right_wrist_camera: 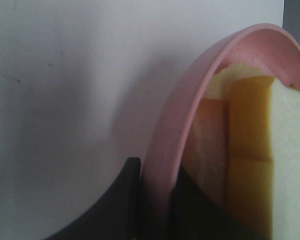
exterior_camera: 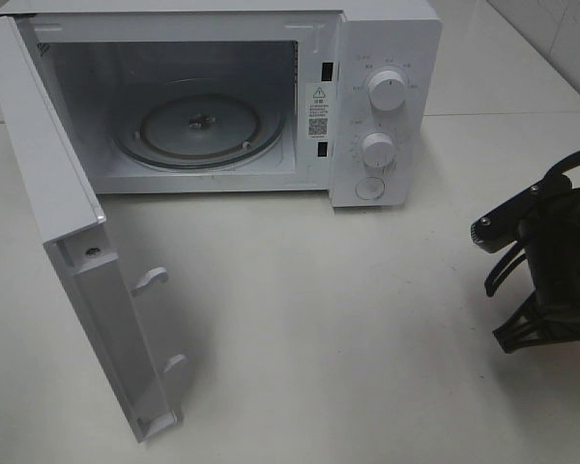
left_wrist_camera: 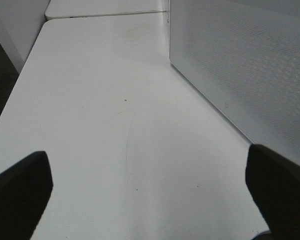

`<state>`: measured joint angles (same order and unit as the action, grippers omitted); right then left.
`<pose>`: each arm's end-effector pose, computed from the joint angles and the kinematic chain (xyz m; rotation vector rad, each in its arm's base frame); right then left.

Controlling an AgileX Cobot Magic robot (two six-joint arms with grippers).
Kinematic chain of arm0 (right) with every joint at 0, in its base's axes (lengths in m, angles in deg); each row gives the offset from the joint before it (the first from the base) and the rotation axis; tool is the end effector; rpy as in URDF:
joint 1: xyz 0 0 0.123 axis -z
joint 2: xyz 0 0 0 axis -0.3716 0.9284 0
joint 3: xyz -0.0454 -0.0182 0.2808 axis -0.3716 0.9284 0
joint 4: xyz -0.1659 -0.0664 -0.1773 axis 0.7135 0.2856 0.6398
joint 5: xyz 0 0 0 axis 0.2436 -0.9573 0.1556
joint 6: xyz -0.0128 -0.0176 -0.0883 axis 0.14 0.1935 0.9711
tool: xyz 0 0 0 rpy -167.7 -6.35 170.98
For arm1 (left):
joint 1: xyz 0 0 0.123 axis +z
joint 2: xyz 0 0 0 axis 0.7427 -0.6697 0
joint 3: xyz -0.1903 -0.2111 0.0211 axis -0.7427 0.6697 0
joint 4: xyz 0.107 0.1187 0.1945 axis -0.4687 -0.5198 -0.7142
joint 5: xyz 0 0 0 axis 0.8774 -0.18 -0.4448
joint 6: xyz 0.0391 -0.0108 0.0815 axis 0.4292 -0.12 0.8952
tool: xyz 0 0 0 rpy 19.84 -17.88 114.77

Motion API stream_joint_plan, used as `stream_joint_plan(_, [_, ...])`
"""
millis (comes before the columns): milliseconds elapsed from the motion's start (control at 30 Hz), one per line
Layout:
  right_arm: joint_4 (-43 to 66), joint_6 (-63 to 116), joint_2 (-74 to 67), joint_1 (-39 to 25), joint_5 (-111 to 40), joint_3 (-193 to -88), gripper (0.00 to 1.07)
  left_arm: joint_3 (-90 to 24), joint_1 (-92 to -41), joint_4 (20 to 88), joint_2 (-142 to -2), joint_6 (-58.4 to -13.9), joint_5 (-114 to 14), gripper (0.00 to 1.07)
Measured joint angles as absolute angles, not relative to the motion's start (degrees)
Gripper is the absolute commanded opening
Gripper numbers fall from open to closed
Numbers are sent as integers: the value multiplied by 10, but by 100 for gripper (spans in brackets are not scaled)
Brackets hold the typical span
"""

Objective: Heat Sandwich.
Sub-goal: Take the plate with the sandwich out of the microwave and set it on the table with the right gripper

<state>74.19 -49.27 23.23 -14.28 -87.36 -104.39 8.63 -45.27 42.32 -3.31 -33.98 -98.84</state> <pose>0.2114 0.0795 0.1285 -0.3581 2.6035 -0.8441 -0.0042 -0.0042 0.2773 0.0597 2.0280 0.0355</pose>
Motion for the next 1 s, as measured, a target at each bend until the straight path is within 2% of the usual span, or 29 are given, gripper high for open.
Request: stream_joint_plan(1000, [814, -611, 363, -143, -827, -1046, 4, 86, -453, 423, -33, -340, -988, 98])
